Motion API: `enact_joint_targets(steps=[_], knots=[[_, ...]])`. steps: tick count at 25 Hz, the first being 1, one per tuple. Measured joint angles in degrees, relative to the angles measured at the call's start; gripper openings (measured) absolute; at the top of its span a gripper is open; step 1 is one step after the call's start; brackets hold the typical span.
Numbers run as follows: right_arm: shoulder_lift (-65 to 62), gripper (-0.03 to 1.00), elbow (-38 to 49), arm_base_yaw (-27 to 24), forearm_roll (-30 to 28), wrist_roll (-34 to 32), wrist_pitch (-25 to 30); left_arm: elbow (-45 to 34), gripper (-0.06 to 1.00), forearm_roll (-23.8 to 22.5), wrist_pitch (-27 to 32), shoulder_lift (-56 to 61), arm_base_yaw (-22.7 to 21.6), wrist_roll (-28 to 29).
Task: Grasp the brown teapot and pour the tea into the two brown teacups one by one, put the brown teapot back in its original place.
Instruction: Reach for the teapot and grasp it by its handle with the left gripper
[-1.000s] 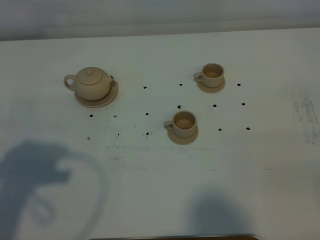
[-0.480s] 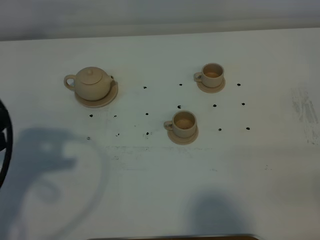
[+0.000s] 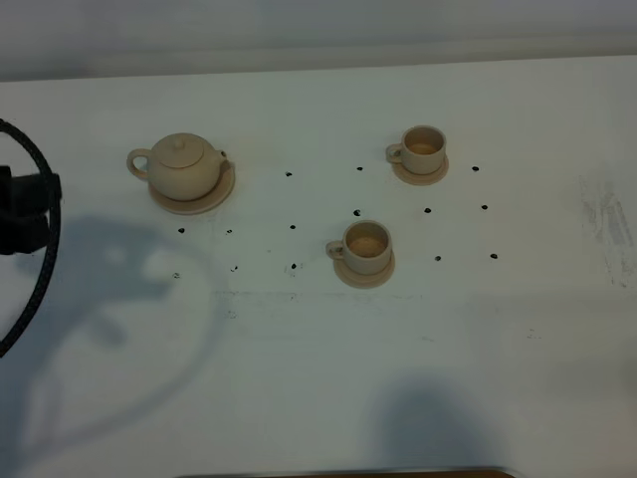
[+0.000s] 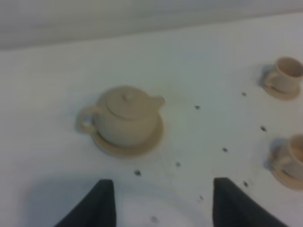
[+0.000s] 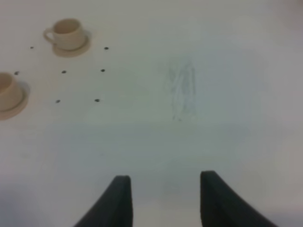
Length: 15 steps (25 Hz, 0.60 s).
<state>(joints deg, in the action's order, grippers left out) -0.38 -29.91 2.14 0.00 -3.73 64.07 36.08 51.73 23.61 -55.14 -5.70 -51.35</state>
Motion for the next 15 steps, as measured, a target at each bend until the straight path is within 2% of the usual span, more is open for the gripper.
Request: enact_joint_targets(steps=[3, 8, 15], knots=[[0.0, 0.35, 0.0, -0.91, 0.0, 0.0, 0.0, 0.48, 0.41, 2.38, -0.51, -2.35, 0.0, -4.01], [0.0, 0.35, 0.0, -0.97, 0.0, 0.0, 0.0, 3.98, 0.41, 5.94, 1.98, -8.19, 0.0, -9.08], [0.0, 0.35, 0.0, -0.97, 0.0, 0.0, 0.0, 7.83, 0.4, 6.69, 2.55, -11.33, 0.0, -12.3]])
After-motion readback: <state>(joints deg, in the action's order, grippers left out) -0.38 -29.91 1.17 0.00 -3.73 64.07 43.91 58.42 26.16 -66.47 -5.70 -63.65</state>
